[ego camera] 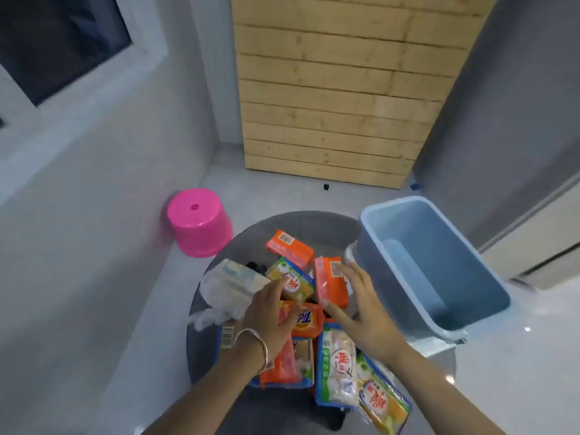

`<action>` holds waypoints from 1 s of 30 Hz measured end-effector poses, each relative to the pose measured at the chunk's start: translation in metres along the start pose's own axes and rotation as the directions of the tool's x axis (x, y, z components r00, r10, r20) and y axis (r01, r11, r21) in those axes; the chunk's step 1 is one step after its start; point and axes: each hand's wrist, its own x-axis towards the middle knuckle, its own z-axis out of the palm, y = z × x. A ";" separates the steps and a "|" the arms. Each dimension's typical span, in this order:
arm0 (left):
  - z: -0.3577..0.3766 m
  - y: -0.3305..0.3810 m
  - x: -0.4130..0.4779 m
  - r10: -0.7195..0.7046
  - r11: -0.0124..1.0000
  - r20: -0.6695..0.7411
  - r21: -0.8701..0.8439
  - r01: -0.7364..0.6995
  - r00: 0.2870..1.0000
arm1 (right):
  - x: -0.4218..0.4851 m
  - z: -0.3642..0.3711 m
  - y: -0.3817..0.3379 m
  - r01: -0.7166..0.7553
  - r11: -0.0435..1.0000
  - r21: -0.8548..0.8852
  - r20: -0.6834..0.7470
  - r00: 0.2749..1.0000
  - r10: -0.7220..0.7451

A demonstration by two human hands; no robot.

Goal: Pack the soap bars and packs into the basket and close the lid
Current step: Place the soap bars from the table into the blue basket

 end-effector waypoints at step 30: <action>0.063 -0.059 0.025 0.185 0.876 -0.101 0.468 -0.118 0.978 | 0.022 0.104 0.106 0.461 0.822 -0.336 0.130 0.886 -0.444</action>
